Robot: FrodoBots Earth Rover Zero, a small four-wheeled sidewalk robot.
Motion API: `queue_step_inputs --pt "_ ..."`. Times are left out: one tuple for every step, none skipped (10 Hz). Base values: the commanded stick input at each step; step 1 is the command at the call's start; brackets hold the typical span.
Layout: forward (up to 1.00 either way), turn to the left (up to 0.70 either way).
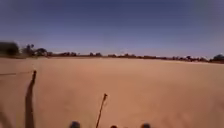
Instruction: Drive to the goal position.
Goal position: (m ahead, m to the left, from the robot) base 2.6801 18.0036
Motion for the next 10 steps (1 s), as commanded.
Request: queue_step_inputs --pt "0.00 0.45" --pt "0.00 0.45" --pt "0.00 0.45" --pt "0.00 0.45" --pt "0.00 0.45" --pt "0.00 0.45" --pt "0.00 0.45" --pt "0.00 0.45" --pt "0.00 0.45" --pt "0.00 0.45"
